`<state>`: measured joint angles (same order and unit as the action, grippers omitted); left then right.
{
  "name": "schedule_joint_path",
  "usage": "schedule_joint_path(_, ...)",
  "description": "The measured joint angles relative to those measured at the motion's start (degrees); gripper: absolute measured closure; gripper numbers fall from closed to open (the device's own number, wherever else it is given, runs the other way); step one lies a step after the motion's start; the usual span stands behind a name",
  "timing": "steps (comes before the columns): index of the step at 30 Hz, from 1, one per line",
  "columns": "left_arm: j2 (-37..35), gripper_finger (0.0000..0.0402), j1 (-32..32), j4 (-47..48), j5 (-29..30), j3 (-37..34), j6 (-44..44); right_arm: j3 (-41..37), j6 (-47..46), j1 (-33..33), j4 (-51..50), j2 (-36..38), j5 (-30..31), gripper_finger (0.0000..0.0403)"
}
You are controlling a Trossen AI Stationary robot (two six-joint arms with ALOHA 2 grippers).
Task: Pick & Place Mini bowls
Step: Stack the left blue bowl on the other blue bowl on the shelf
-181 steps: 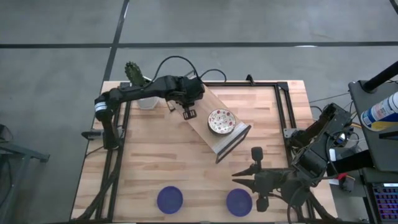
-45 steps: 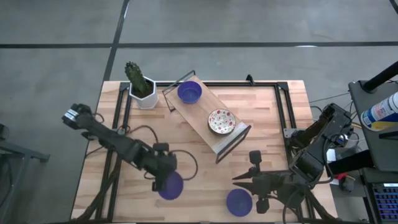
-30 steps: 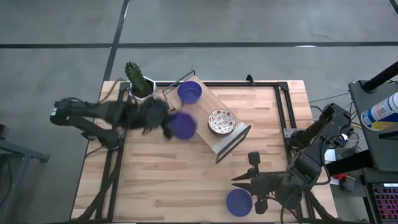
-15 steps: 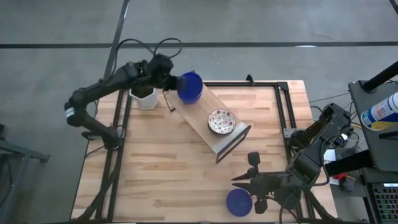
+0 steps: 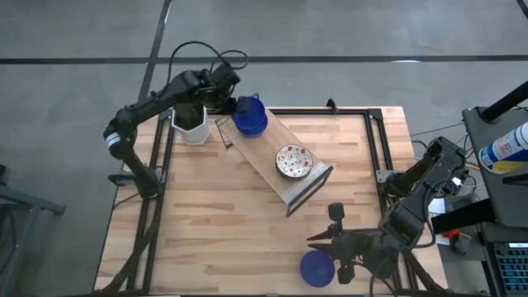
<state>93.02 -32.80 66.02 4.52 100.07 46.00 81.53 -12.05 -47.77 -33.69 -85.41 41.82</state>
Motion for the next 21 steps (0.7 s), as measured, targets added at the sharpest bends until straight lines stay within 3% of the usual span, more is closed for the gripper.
schedule_joint_path(15,3.0,0.0400,-0.1,0.5,-3.8,0.0,0.4,-1.4,0.0,0.0,1.5,0.0,0.1,0.0346)
schedule_joint_path(21,3.0,0.0368,-0.1,0.5,-3.3,0.0,-1.4,-1.4,0.0,0.0,1.5,0.0,0.1,0.0346)
